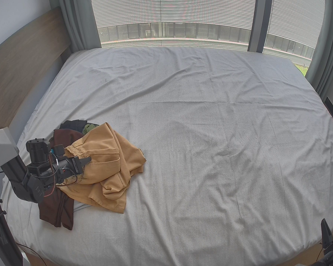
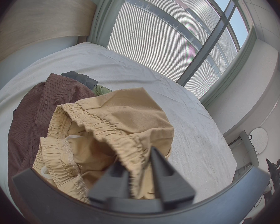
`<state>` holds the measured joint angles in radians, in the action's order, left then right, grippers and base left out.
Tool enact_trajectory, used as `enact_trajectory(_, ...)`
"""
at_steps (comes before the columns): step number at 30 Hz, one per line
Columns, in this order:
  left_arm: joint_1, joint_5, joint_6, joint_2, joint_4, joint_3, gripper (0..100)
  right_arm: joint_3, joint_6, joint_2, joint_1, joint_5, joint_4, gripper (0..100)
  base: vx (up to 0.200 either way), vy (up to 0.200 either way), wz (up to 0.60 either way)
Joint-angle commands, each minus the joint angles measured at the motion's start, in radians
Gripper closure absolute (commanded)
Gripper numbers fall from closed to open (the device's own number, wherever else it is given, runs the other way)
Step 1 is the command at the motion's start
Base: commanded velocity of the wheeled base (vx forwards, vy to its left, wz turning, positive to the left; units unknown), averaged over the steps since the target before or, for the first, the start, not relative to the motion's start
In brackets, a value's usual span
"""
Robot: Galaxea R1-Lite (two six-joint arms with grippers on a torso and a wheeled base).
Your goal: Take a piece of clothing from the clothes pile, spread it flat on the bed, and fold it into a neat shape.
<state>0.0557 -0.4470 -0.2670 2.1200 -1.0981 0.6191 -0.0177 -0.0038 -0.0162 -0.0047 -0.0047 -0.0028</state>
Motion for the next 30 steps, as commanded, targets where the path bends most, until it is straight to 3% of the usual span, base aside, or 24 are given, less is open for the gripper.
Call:
enact_trajectory(1,0.001,-0.001,0.0,-0.002,0.0,-0.002,100,0.018,-0.001,0.016,0.0,0.0,0.0,0,0.0,0.0,0.0)
enact_trajectory(8,-0.024,-0.007,-0.017,-0.017,-0.029,-0.009,100,0.018,0.002,0.016,0.0,0.0,0.0,0,0.0,0.0,0.0)
enact_trajectory(14,-0.103,-0.004,-0.126,-0.1,-0.186,-0.059,100,0.018,0.001,0.016,-0.001,0.0,0.0,0,0.0,0.0,0.0)
enact_trajectory(30,-0.228,-0.007,-0.141,-0.279,-0.223,-0.088,100,0.018,0.001,0.016,-0.001,-0.001,0.0,0,0.0,0.0,0.0)
